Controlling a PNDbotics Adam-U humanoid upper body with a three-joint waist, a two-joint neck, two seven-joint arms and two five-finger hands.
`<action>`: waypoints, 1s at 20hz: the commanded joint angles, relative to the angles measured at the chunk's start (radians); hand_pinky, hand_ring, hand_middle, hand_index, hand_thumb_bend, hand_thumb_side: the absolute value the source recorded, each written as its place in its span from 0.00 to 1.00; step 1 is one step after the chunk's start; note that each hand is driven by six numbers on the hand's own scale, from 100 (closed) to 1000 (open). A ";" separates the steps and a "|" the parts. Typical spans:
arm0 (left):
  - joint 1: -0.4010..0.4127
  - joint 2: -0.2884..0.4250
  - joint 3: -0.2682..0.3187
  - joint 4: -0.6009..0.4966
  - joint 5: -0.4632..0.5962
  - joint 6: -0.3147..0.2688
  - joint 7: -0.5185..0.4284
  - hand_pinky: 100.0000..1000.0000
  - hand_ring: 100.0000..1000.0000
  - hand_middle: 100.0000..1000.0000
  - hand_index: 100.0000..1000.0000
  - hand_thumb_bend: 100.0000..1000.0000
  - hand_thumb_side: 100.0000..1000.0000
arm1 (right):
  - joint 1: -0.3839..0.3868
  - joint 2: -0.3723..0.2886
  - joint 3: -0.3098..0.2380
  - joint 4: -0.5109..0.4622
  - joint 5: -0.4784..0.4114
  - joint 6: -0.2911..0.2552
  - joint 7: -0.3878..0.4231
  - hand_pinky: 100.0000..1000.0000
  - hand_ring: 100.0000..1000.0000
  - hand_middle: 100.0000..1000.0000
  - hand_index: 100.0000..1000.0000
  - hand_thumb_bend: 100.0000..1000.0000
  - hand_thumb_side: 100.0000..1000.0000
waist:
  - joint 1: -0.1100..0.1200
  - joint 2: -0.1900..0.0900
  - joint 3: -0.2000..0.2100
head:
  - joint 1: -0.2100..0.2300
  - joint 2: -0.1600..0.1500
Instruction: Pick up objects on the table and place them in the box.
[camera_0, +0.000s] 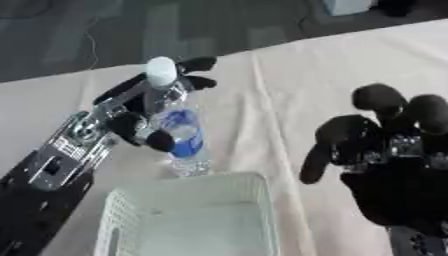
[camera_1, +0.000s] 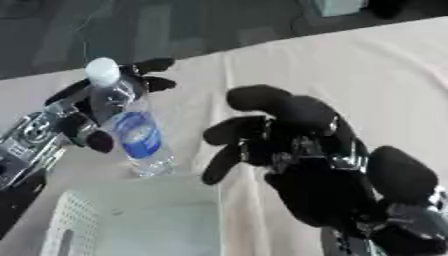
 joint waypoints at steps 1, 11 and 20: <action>-0.005 0.002 0.001 -0.011 0.006 0.000 -0.003 0.99 0.90 1.00 0.96 1.00 0.51 | 0.000 0.000 0.001 -0.019 0.008 0.002 0.001 0.67 0.84 0.90 0.92 0.00 1.00 | -0.002 -0.029 0.002 | -0.010 0.002; 0.004 -0.017 0.000 0.007 -0.034 0.019 0.009 0.76 0.70 1.00 0.86 1.00 0.42 | 0.002 -0.005 -0.004 -0.019 0.014 0.002 0.001 0.67 0.84 0.91 0.92 0.00 1.00 | 0.005 -0.024 0.002 | -0.023 0.006; 0.001 -0.033 0.001 0.004 -0.194 0.104 0.341 0.00 0.12 0.52 0.18 0.92 0.31 | -0.003 -0.007 -0.026 -0.019 0.013 -0.005 0.001 0.67 0.84 0.90 0.92 0.00 1.00 | 0.003 -0.015 -0.001 | -0.020 0.011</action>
